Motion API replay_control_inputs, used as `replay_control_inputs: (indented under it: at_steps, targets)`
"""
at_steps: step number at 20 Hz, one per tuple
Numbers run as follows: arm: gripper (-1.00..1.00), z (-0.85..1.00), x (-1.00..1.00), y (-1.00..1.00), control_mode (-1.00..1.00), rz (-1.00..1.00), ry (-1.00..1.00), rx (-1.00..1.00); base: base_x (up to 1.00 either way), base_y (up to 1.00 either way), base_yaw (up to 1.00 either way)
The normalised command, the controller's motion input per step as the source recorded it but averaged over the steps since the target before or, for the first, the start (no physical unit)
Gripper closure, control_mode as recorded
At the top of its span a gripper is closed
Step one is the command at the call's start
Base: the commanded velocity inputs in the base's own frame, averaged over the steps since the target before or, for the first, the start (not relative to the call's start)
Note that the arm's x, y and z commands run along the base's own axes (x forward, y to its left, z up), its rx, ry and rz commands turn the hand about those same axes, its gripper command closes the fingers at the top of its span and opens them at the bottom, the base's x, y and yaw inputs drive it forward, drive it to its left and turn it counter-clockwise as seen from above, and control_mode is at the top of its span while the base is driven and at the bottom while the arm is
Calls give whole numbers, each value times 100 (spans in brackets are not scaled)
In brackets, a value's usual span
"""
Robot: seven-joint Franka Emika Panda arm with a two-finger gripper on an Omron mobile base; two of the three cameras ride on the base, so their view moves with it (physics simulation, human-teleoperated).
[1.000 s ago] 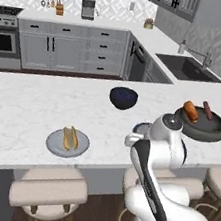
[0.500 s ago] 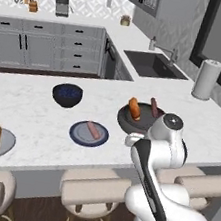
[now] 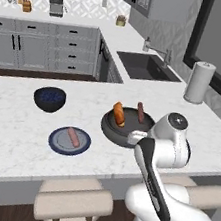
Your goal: Place one bun and one sausage from the bowl on each plate.
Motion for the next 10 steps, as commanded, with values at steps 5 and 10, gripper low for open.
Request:
replay_control_inputs:
  at_steps: [5,10]
  targets:
    - [-100,100,100,-39,-100,-17,-22,10,0,0,0]
    - [-100,20,100,-39,-100,-13,-8,1,0,0,0]
